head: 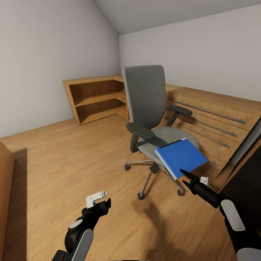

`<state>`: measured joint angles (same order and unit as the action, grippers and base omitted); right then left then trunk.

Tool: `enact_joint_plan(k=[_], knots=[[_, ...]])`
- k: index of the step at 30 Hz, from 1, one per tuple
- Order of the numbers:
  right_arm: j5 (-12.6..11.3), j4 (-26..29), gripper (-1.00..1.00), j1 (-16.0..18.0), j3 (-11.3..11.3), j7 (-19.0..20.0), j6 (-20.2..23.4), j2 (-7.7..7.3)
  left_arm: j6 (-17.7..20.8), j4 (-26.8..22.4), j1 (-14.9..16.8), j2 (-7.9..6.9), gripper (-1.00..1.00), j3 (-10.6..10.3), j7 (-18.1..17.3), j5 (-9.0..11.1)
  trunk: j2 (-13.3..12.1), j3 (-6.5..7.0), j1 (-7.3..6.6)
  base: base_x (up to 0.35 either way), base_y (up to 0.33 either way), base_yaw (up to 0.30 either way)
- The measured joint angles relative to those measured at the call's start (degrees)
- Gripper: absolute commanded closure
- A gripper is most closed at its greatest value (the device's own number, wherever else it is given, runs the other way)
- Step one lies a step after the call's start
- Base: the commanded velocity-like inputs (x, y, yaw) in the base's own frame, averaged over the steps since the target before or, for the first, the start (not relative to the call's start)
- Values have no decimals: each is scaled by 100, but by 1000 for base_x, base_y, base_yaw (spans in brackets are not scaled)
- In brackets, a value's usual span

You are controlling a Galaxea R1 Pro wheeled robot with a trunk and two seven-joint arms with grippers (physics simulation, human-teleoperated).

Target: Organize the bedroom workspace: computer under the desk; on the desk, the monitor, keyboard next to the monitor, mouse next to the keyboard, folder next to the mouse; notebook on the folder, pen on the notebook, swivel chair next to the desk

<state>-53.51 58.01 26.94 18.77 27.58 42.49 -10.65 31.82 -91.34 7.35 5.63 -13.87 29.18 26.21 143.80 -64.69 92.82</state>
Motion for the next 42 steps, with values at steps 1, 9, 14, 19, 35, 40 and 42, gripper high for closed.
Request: enact_joint_plan(k=[1,9,14,19,35,40,42], knots=[[-3,0,-100,0,0,0,1,0,0,0,0,0,-100,-1,1,0,0,-1,0,0,0,0],[-3,0,-100,0,0,0,1,0,6,0,0,-5,-100,1,-12,7,0,-1,0,0,0,0],[-3,1,-100,0,0,0,1,0,7,0,0,-7,-100,-3,-20,8,0,-1,0,2,0,0],[-2,0,-100,0,0,0,1,0,8,0,0,-15,-100,-4,-29,8,1,-1,-2,120,0,0],[6,1,-100,0,-8,0,1,0,8,0,0,-17,-100,-4,-31,8,0,-1,0,20,0,0],[6,1,-100,0,-9,0,1,0,8,0,0,-17,-100,-4,-31,8,0,-1,0,0,0,0],[6,0,-100,0,-9,0,1,0,8,0,0,-17,-100,-4,-31,8,0,-1,0,0,0,0]])
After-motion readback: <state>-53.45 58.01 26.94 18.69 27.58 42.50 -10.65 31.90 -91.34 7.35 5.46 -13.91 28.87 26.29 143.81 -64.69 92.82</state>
